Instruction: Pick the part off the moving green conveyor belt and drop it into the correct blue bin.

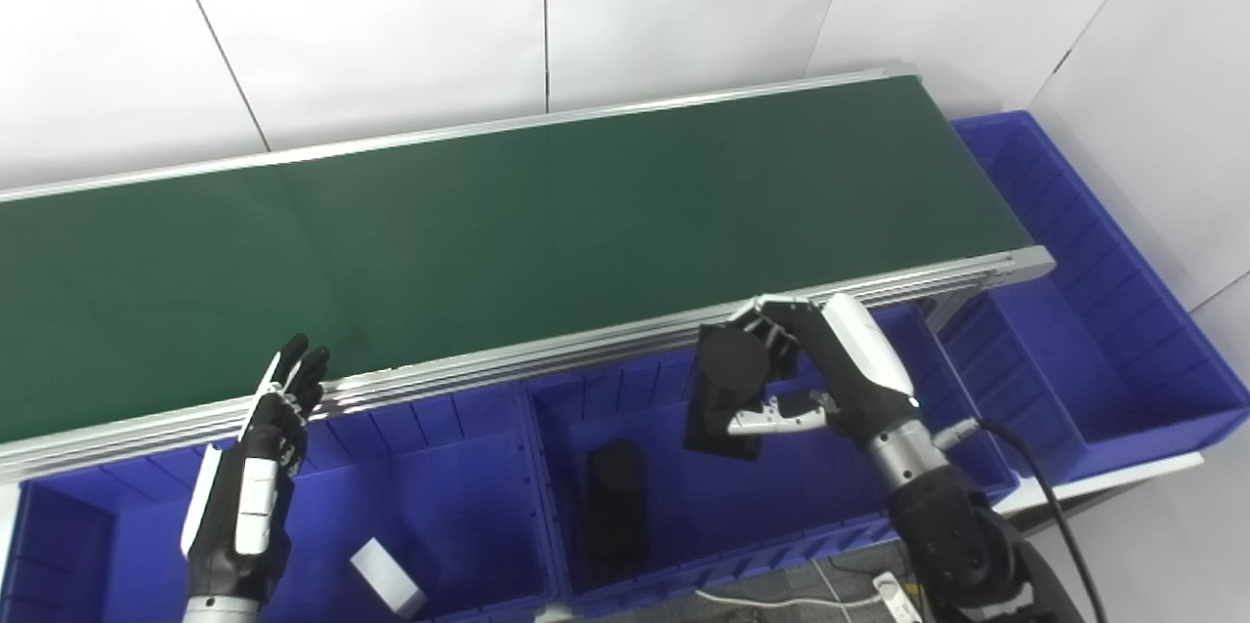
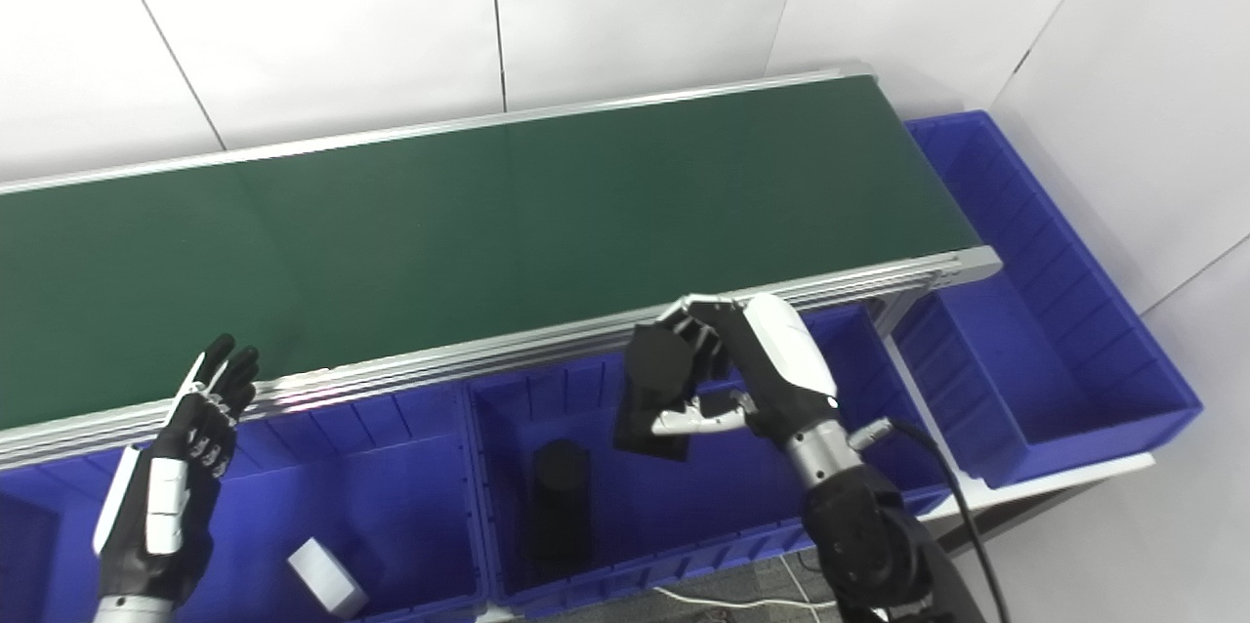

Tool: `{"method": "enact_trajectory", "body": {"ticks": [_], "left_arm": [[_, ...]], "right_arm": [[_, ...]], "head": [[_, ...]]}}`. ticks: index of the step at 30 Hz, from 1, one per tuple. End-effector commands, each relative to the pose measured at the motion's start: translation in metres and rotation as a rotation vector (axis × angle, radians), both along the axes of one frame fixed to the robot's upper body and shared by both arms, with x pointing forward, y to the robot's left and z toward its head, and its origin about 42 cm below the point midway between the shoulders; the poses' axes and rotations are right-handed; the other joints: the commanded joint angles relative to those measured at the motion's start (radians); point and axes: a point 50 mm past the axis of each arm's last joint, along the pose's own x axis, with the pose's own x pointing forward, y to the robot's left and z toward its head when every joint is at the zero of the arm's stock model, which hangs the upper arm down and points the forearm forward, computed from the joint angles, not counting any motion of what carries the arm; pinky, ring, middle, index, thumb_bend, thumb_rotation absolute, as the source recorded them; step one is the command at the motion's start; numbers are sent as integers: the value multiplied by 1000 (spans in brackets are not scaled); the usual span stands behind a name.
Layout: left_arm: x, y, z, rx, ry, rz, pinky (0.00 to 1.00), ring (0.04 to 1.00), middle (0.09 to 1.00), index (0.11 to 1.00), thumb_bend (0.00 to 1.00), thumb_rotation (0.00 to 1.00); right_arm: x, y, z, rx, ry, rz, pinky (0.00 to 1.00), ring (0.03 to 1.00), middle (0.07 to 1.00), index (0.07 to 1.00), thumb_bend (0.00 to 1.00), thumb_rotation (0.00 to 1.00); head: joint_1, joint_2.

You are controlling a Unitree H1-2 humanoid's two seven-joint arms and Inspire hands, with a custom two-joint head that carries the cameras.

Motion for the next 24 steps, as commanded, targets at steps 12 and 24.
{"method": "enact_trajectory", "body": {"ticks": [12,24], "left_arm": [[1,-1,13,-3,-45,-10,980,962,941,965,651,967],[0,-1,14,-7,-44,-8,979,963,941,960,653,965]], "right_arm": [[3,-14,-2,-103,-39,-19,271,325,403,520,519,0],[5,-18,-5,-205,25,-5,591,656,665,656,798,335]], "head": [[16,-3],[22,-1]]}}
